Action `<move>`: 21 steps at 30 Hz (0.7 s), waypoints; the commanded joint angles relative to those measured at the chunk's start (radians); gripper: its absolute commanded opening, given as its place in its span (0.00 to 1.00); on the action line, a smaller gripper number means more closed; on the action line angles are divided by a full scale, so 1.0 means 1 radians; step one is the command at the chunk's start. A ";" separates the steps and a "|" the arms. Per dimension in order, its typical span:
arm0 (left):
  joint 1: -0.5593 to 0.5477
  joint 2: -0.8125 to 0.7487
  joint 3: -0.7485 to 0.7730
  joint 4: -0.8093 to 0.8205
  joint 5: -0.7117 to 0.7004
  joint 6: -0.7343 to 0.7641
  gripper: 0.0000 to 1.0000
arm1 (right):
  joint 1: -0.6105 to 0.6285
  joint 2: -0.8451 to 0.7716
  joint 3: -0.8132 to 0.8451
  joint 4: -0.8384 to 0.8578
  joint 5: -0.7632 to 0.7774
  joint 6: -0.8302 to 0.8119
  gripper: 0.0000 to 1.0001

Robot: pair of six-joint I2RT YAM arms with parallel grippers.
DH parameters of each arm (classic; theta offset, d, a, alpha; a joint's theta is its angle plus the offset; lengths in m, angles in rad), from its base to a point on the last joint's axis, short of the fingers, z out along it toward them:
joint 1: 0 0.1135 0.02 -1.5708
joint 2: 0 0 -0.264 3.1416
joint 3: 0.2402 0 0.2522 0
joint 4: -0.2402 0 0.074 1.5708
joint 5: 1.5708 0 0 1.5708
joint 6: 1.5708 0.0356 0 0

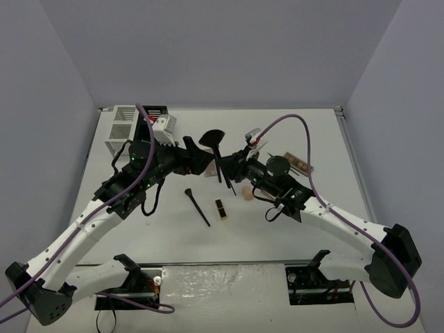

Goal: Organize the makeup

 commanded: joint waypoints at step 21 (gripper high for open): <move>-0.063 0.144 -0.018 0.397 -0.159 -0.057 0.37 | 0.046 0.059 0.075 0.259 -0.054 0.040 0.00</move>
